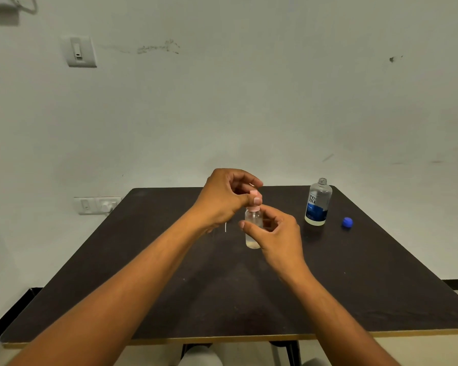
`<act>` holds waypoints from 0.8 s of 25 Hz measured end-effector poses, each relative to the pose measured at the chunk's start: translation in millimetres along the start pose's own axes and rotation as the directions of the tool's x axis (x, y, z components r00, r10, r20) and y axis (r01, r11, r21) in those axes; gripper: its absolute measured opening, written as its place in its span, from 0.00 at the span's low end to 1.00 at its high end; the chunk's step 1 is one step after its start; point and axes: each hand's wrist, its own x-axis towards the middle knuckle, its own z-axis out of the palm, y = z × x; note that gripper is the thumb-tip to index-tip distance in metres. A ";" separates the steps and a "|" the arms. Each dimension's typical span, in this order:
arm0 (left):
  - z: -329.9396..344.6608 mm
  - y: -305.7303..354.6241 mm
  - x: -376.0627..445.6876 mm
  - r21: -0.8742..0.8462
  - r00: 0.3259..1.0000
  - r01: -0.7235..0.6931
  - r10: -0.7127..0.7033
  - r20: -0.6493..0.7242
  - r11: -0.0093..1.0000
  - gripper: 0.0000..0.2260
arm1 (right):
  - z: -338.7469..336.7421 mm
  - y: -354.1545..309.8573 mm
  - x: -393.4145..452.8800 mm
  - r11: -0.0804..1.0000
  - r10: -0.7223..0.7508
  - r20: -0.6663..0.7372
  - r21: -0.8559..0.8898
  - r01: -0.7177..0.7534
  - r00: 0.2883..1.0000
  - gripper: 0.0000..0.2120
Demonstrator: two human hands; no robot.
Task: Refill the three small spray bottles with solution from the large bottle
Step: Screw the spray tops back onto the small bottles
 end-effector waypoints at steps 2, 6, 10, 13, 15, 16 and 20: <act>-3.3 1.6 -0.8 -0.039 0.998 -0.004 0.007 0.067 0.999 0.14 | -0.8 0.4 -1.1 1.000 -0.008 0.011 -0.001 0.008 1.000 0.14; 1.2 -4.0 -2.8 0.070 0.998 -0.006 0.010 -0.067 0.998 0.11 | -0.6 3.6 1.5 1.000 -0.004 -0.024 0.015 0.004 1.000 0.19; 2.7 -8.1 -5.3 0.143 0.996 -0.002 0.014 -0.084 0.990 0.08 | -2.9 5.6 0.7 0.998 -0.003 0.014 0.064 0.002 1.000 0.21; -0.1 -7.5 -9.2 0.077 0.999 0.023 -0.019 -0.048 0.997 0.06 | -8.6 5.4 -1.5 0.994 0.008 0.088 0.106 -0.018 0.996 0.20; -1.4 -8.7 -11.3 0.031 0.999 0.040 -0.040 -0.023 0.999 0.06 | -10.5 6.5 -2.0 0.994 0.014 0.134 0.110 -0.029 0.991 0.19; -1.3 -9.6 -12.3 0.027 0.999 0.047 -0.047 -0.022 0.999 0.07 | -10.4 6.0 -2.6 0.994 0.013 0.144 0.108 -0.029 0.989 0.18; 1.2 -14.2 -15.3 0.030 0.998 0.029 -0.027 -0.062 0.999 0.11 | -9.7 7.1 -3.7 0.994 0.011 0.124 0.110 -0.025 0.992 0.16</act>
